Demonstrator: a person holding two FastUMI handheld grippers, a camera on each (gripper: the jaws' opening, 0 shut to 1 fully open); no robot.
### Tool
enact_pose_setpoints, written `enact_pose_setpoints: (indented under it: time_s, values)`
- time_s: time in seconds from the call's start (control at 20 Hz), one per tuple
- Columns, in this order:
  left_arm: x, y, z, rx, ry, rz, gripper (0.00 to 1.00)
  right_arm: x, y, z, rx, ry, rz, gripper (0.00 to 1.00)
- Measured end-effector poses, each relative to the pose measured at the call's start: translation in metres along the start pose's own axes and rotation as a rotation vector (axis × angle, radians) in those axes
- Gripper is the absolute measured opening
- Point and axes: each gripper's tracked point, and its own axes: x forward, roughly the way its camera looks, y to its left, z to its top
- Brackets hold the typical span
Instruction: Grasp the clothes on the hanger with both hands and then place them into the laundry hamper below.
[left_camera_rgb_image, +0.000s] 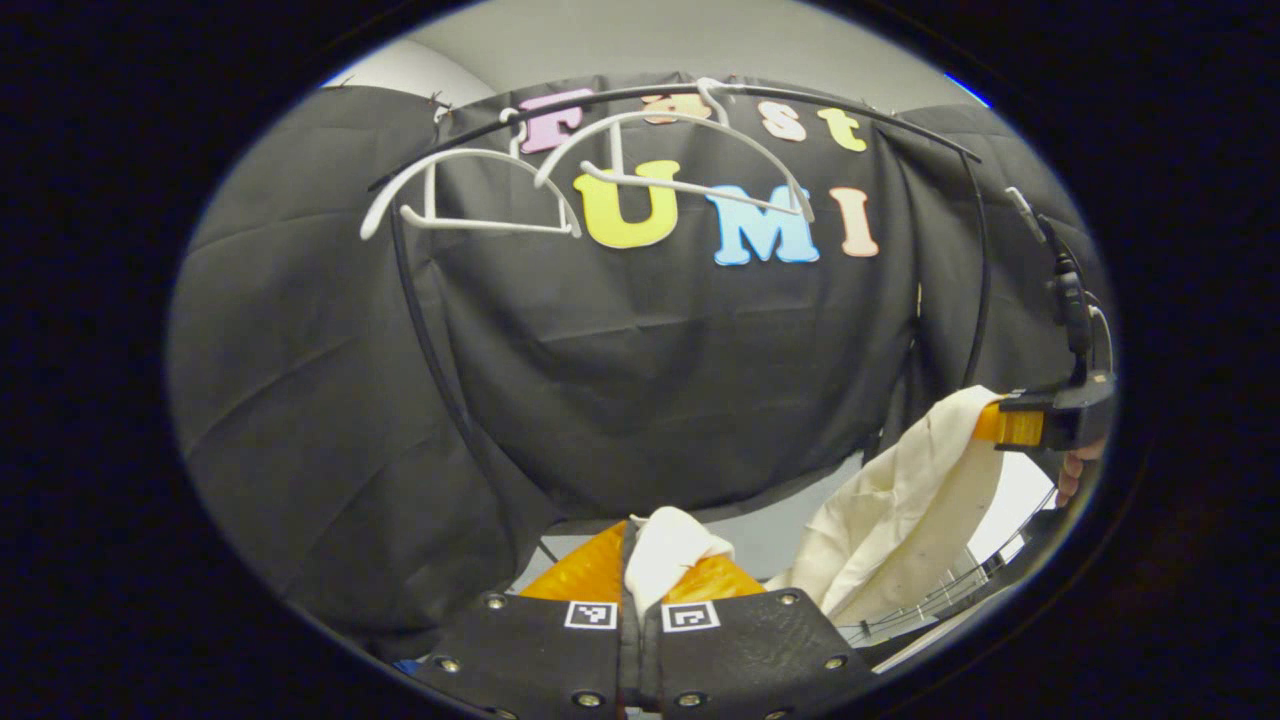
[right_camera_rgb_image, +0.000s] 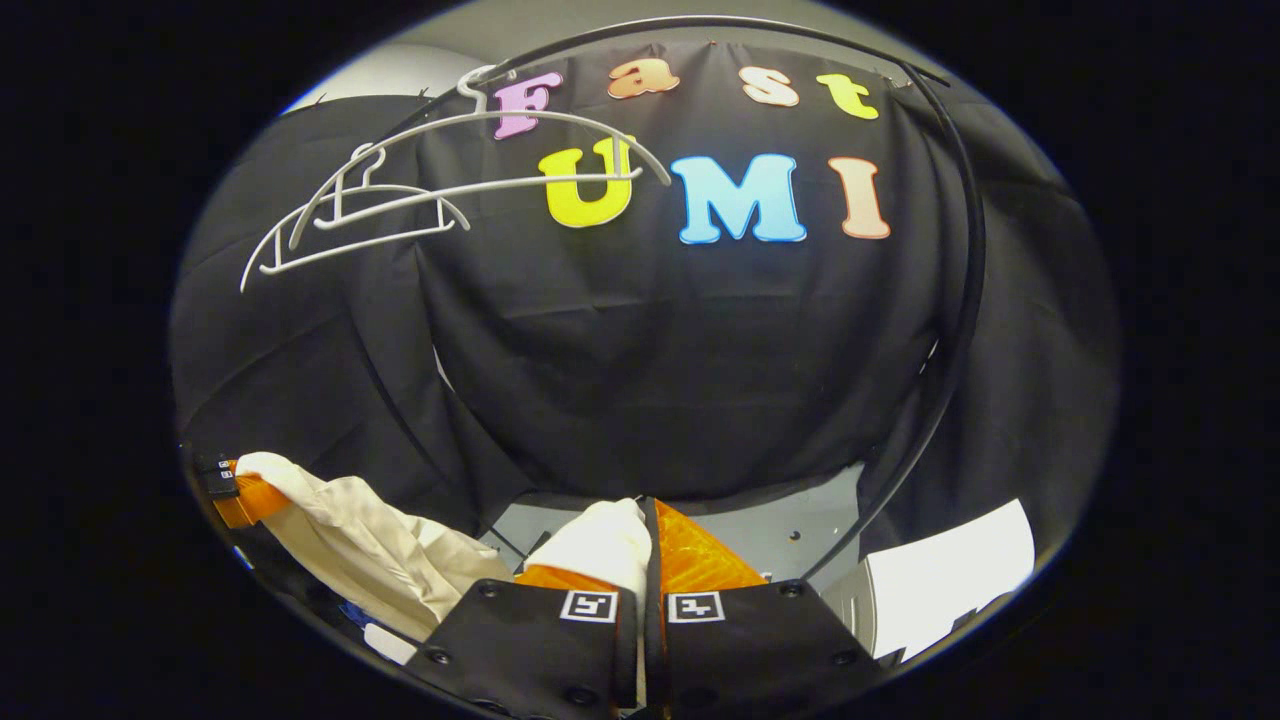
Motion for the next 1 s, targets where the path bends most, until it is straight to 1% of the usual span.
enact_pose_setpoints:
  time_s: [0.1,0.15,0.35,0.5,0.6,0.65,0.7,0.75,0.8,0.85,1.0]
  values:
    - [0.006,0.002,-0.019,0.001,0.032,-0.029,0.01,0.005,0.010,-0.025,0.022,0.055,-0.004,0.04]
    - [0.004,0.005,-0.035,-0.003,0.050,-0.040,0.01,0.008,0.013,-0.034,0.019,0.078,-0.006,0.04]
    - [0.030,0.009,-0.064,-0.021,0.114,-0.071,0.02,0.024,0.026,-0.072,-0.016,0.160,-0.020,0.04]
    - [0.043,0.006,-0.092,-0.046,0.175,-0.087,0.01,0.042,0.037,-0.096,-0.012,0.224,-0.028,0.04]
    - [0.052,0.009,-0.109,-0.049,0.217,-0.090,0.02,0.048,0.045,-0.105,-0.012,0.250,-0.035,0.05]
    - [0.057,0.011,-0.117,-0.044,0.232,-0.087,0.01,0.050,0.047,-0.109,-0.015,0.262,-0.038,0.02]
    - [0.060,0.010,-0.120,-0.043,0.244,-0.086,0.02,0.053,0.051,-0.112,-0.020,0.273,-0.041,0.05]
    - [0.065,0.010,-0.125,-0.050,0.259,-0.085,0.02,0.058,0.053,-0.116,-0.023,0.285,-0.043,0.06]
    - [0.068,0.011,-0.129,-0.061,0.275,-0.085,0.02,0.059,0.055,-0.118,-0.023,0.295,-0.045,0.02]
    - [0.076,0.015,-0.137,-0.075,0.291,-0.082,0.02,0.061,0.056,-0.121,-0.022,0.307,-0.048,0.06]
    - [0.074,0.015,-0.150,-0.097,0.341,-0.073,0.02,0.066,0.063,-0.131,-0.022,0.342,-0.053,0.07]
